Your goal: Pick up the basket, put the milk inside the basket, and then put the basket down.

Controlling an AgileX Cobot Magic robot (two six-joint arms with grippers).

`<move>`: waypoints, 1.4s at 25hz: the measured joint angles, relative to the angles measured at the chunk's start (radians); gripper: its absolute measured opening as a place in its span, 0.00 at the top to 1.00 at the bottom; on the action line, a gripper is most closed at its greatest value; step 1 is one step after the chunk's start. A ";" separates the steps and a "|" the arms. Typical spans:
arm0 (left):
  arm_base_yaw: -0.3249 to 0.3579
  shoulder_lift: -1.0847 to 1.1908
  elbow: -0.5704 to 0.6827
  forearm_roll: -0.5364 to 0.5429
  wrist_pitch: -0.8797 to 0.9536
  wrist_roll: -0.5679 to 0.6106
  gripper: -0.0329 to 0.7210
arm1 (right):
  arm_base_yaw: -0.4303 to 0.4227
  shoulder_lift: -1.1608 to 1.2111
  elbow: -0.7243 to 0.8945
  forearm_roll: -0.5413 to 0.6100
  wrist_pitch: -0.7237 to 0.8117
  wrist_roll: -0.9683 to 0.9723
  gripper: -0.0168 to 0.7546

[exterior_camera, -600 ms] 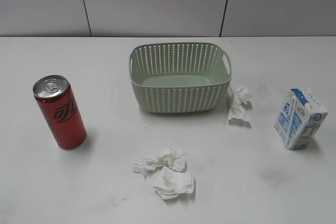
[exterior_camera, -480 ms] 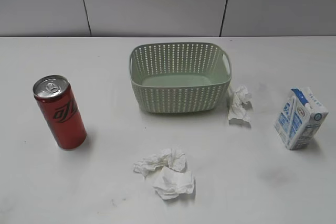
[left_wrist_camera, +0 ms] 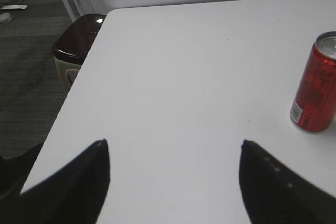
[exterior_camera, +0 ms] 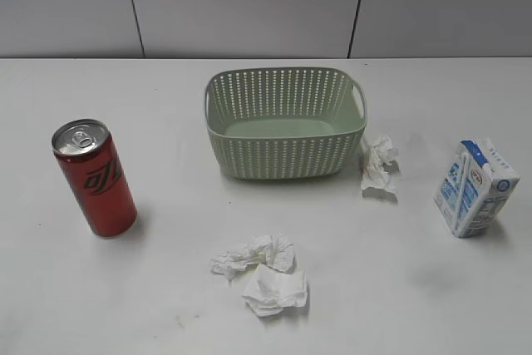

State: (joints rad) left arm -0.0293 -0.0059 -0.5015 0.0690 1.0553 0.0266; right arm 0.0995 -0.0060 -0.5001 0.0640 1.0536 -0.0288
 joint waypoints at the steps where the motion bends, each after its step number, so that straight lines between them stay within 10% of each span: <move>1: 0.000 0.000 0.000 0.000 0.000 0.000 0.18 | 0.000 0.000 0.000 0.000 0.000 0.000 0.23; 24: 0.000 0.009 -0.049 -0.001 -0.061 0.000 0.18 | 0.000 0.000 0.000 0.001 0.000 0.001 0.24; 35: 0.000 0.385 -0.157 -0.038 -0.246 0.000 0.18 | 0.000 0.000 0.000 0.003 0.000 0.001 0.24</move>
State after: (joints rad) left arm -0.0293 0.3795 -0.6582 0.0314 0.8092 0.0266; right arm 0.0995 -0.0060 -0.5001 0.0669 1.0536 -0.0278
